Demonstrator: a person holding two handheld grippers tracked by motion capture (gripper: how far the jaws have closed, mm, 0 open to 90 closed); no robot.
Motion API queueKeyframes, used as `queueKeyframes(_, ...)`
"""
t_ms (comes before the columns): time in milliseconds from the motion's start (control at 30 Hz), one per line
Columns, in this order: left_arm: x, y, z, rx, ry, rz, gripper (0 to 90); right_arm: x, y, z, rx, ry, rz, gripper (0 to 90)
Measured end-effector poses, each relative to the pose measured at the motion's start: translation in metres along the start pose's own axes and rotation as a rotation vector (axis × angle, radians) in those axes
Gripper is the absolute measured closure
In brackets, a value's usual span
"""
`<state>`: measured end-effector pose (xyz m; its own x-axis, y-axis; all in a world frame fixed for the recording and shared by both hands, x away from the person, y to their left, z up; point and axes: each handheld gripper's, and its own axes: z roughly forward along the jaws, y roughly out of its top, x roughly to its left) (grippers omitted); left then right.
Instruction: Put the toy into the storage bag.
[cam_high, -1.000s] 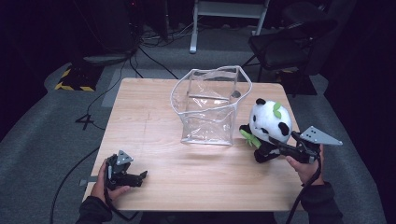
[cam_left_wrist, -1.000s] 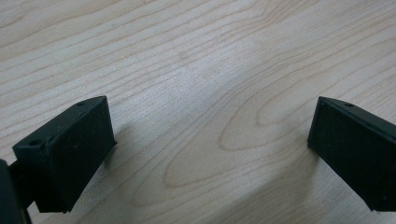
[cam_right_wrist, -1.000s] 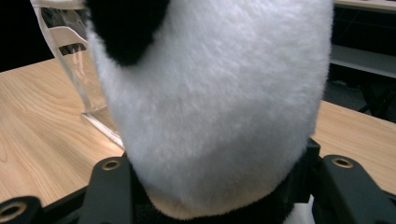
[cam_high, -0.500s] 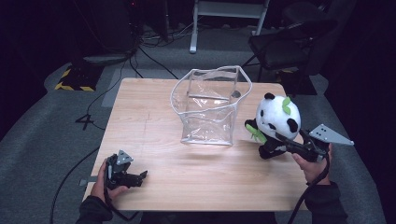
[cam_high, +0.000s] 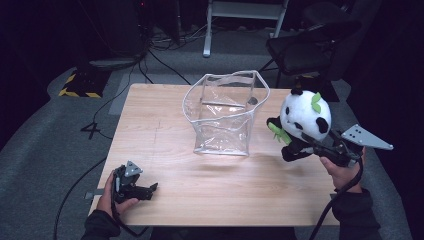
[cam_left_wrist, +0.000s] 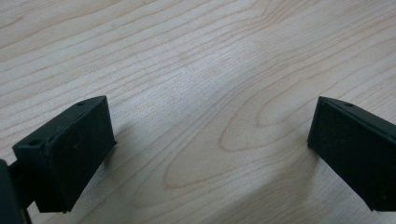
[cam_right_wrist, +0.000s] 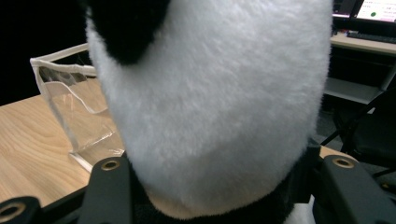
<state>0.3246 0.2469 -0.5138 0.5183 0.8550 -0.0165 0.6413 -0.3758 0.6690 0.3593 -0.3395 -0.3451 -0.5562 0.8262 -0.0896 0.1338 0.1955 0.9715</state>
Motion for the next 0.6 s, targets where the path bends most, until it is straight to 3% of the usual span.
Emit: queueKeyframes(600,0.000,0.000,0.000,0.000,0.000,0.000,0.5,-0.002,0.037,-0.005,-0.039,-0.021,-0.039,44.0)
